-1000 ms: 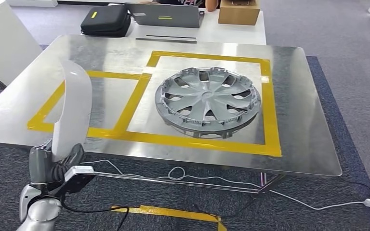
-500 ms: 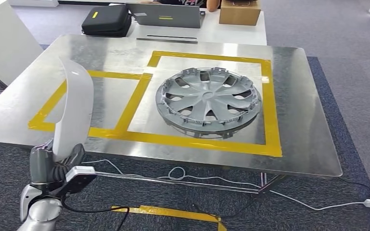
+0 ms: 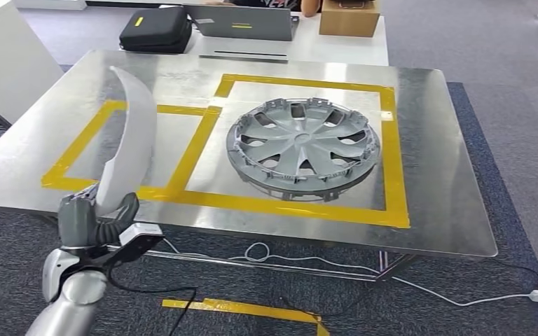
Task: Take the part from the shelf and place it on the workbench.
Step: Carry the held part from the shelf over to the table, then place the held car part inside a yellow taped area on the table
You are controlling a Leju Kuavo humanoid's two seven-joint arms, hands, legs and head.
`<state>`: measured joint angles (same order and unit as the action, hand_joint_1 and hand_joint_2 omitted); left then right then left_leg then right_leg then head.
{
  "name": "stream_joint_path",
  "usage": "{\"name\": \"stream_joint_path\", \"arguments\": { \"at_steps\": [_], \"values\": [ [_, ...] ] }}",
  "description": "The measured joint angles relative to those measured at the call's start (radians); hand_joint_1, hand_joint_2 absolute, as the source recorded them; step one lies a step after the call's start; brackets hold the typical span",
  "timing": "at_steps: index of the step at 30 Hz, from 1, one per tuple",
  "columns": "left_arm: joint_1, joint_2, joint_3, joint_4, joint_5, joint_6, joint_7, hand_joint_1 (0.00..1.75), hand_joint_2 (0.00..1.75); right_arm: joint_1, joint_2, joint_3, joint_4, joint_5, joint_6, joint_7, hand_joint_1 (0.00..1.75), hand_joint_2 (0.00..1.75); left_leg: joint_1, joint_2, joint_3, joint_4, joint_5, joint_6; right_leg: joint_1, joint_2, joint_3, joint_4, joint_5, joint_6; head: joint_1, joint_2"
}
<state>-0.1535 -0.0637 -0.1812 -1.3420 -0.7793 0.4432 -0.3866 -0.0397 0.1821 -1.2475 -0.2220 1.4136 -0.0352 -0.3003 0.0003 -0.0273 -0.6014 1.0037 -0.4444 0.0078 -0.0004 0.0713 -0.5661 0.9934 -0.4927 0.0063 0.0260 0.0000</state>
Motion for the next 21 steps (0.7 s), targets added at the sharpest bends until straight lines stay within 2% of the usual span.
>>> {"name": "stream_joint_path", "arguments": {
  "at_steps": [2, 3, 4, 7, 13, 21],
  "values": [
    [-0.149, 0.014, -0.012, 0.167, -0.214, 0.004, 0.164, 1.69, 1.75, -0.010, -0.007, 0.003, 0.000, 0.003, 0.016, 0.011, 0.00, 1.75, 0.000, -0.007, -0.002, 0.000, 0.003, -0.001, 0.000, -0.005, 0.004, 0.001, 0.001, 0.000, 0.000, 0.000],
    [-0.211, 0.021, -0.015, 0.246, -0.292, 0.008, 0.217, 1.69, 1.75, -0.015, -0.010, 0.005, 0.000, 0.003, 0.020, 0.013, 0.00, 1.75, 0.000, -0.007, -0.003, 0.000, 0.005, -0.002, 0.000, -0.004, 0.006, 0.001, 0.003, 0.001, -0.001, 0.000],
    [-0.259, 0.025, -0.016, 0.315, -0.338, 0.011, 0.245, 1.69, 1.75, -0.018, -0.012, 0.006, 0.000, 0.003, 0.024, 0.015, 0.00, 1.75, 0.000, -0.005, -0.003, 0.000, 0.006, -0.002, 0.000, -0.001, 0.007, 0.002, 0.006, 0.001, -0.002, 0.000],
    [-0.341, 0.030, -0.024, 0.444, -0.351, 0.018, 0.248, 1.69, 1.75, -0.013, -0.020, 0.007, 0.000, 0.003, 0.026, 0.018, 0.00, 1.75, 0.000, -0.004, -0.004, 0.000, 0.009, -0.001, -0.001, 0.000, 0.005, 0.002, 0.008, 0.001, -0.003, 0.000],
    [-0.397, 0.030, -0.035, 0.557, -0.351, 0.023, 0.247, 1.69, 1.75, -0.014, -0.023, 0.007, 0.000, 0.003, 0.026, 0.018, 0.00, 1.75, 0.000, -0.004, -0.005, 0.000, 0.008, -0.001, -0.001, 0.000, 0.004, 0.002, 0.007, 0.002, -0.003, 0.000],
    [-0.411, 0.030, -0.040, 0.594, -0.360, 0.009, 0.266, 1.69, 1.75, -0.013, -0.024, 0.007, 0.000, 0.003, 0.028, 0.017, 0.00, 1.75, 0.000, -0.004, -0.005, 0.000, 0.008, -0.001, 0.000, 0.000, 0.004, 0.002, 0.007, 0.001, -0.003, 0.000]
  ]
}}
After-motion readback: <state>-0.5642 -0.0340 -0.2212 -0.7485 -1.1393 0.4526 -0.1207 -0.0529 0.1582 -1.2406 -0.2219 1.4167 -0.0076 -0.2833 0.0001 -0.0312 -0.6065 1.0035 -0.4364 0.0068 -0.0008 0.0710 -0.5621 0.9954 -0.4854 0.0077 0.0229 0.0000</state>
